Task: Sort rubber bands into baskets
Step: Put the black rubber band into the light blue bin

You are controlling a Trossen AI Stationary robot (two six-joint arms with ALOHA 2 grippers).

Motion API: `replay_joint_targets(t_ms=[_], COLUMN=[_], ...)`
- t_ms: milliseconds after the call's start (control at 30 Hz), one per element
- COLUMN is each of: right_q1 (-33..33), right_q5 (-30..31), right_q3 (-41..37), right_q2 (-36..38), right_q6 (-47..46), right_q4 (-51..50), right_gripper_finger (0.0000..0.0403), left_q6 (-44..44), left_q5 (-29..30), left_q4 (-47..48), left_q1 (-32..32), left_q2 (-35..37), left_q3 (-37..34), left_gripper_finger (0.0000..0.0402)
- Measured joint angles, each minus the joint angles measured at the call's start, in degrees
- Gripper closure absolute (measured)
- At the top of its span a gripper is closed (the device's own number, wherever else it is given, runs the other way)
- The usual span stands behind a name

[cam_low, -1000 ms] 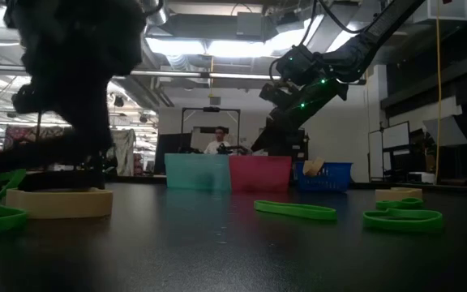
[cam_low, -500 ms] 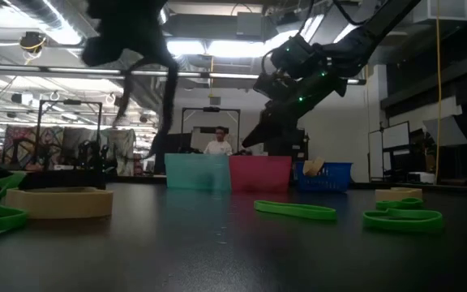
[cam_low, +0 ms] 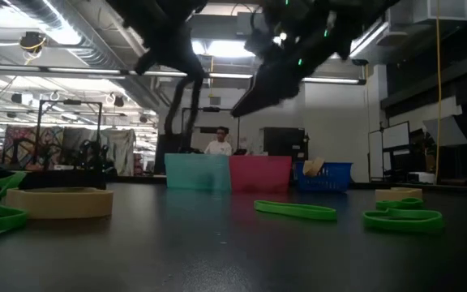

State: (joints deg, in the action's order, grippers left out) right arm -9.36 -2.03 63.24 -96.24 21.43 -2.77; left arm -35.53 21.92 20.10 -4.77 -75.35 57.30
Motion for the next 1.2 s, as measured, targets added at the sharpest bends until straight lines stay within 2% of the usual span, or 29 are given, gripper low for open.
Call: replay_joint_targets(t_ms=[200,333,433,600,833,933,1200], right_q1=[4.2,6.4,7.9,9.9,10.7,10.5,10.5], right_q5=[2.0,2.5,2.5,1.3,-9.1,-9.1,-8.6], right_q3=[10.6,17.0,19.1,18.2,10.1,5.5,-4.3], right_q2=[2.0,2.0,2.0,2.0,2.5,2.8,2.7], right_q6=[-0.1,-2.0,-4.7,-5.1,-5.1,-5.1,-4.5], right_q4=[-25.1,-43.5,-54.6,-69.4,-72.0,-70.3,-56.8], right_gripper_finger=[0.0237,0.0237,0.0237,0.0237,0.0237,0.0237,0.0237], left_q6=[9.2,14.0,16.2,19.2,19.9,19.9,20.1], left_q5=[-6.5,-8.0,-8.0,-8.0,-7.9,-7.9,-7.8], left_q4=[-10.8,-16.7,-19.0,-19.9,-21.0,-21.2,-20.9], left_q1=[-7.4,-11.0,-13.0,-15.4,-18.1,-19.4,-21.3], left_q2=[-0.1,-0.1,-0.8,-5.1,-12.5,-15.0,-19.4], left_q3=[0.0,0.0,0.0,0.0,0.0,0.0,0.0], left_gripper_finger=[0.0399,0.0398,0.0399,0.0396,0.0395,0.0386,0.0360])
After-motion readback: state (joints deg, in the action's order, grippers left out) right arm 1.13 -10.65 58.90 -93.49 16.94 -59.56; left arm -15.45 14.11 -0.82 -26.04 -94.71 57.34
